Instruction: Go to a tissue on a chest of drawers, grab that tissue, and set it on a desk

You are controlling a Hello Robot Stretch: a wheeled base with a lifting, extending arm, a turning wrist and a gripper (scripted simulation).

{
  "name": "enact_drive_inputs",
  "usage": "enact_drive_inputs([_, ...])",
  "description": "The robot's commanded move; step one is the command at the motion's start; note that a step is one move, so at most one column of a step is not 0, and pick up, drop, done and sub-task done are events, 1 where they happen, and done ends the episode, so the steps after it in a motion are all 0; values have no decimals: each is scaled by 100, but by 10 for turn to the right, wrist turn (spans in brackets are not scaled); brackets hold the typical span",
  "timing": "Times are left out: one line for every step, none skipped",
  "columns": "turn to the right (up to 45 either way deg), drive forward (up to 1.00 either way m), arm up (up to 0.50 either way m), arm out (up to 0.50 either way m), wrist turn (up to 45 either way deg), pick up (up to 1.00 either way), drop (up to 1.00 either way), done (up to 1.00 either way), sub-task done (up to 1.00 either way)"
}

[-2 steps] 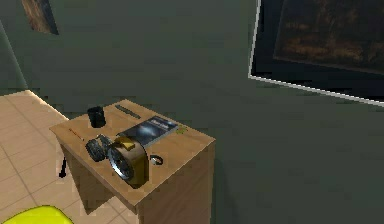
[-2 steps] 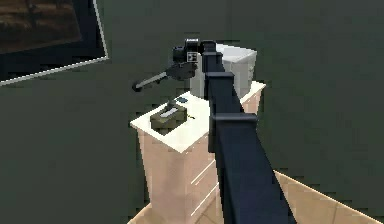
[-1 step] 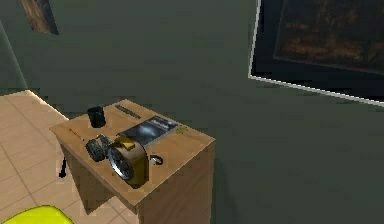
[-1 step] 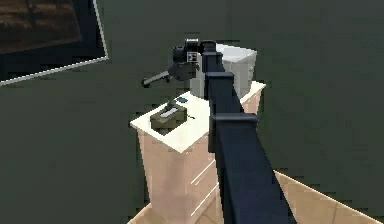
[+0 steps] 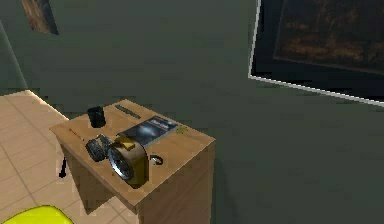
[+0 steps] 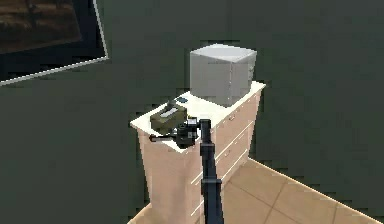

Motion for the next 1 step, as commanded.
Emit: enact_drive_inputs([0, 0, 0, 0, 0, 100, 0, 0, 0])
